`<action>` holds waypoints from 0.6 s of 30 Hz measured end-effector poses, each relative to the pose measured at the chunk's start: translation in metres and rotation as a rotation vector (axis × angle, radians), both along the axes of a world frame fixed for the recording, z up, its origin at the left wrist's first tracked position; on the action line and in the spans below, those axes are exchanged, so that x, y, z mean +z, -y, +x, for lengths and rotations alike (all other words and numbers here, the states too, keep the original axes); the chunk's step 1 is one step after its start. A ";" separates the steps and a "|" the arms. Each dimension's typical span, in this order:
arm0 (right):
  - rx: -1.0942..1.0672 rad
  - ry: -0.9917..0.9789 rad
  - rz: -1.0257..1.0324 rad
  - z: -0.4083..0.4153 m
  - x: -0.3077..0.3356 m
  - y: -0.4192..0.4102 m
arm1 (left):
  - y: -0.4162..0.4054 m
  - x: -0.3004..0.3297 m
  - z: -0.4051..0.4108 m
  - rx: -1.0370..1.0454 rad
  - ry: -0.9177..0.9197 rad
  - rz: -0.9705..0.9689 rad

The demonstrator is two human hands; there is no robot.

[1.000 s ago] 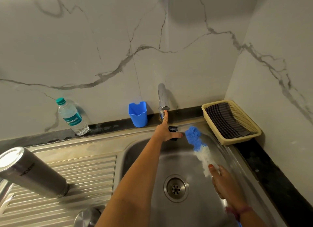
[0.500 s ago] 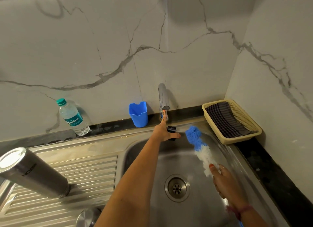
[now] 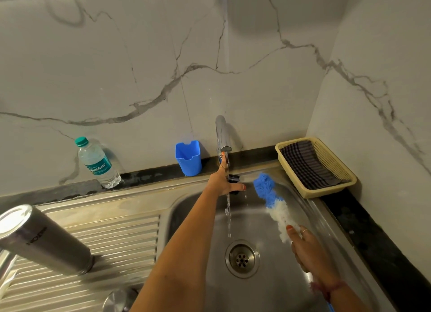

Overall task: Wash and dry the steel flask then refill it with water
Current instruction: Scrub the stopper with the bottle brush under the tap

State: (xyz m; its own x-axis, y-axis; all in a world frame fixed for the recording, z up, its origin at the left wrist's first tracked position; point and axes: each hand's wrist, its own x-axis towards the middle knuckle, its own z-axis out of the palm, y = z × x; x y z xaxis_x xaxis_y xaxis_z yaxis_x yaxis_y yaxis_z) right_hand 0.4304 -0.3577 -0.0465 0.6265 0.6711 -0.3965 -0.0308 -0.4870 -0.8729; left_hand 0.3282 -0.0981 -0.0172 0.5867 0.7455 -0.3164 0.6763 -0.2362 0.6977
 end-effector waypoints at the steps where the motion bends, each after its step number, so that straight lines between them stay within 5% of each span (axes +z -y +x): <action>1: -0.001 0.002 0.001 0.000 0.000 0.000 | 0.000 0.000 0.000 0.002 0.003 0.006; 12: 0.022 -0.001 0.005 0.002 0.003 0.000 | -0.003 -0.009 -0.011 -0.008 0.099 -0.015; 18: 0.100 0.000 0.034 0.010 0.014 0.000 | 0.017 -0.029 -0.041 0.162 0.226 -0.130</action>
State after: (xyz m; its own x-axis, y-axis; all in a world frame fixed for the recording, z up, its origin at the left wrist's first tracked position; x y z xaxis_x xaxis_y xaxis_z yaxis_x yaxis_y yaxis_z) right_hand 0.4407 -0.3577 -0.0328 0.5555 0.7433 -0.3727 0.0166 -0.4581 -0.8888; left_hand 0.2867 -0.1148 -0.0467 0.5300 0.7968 -0.2901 0.5222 -0.0372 0.8520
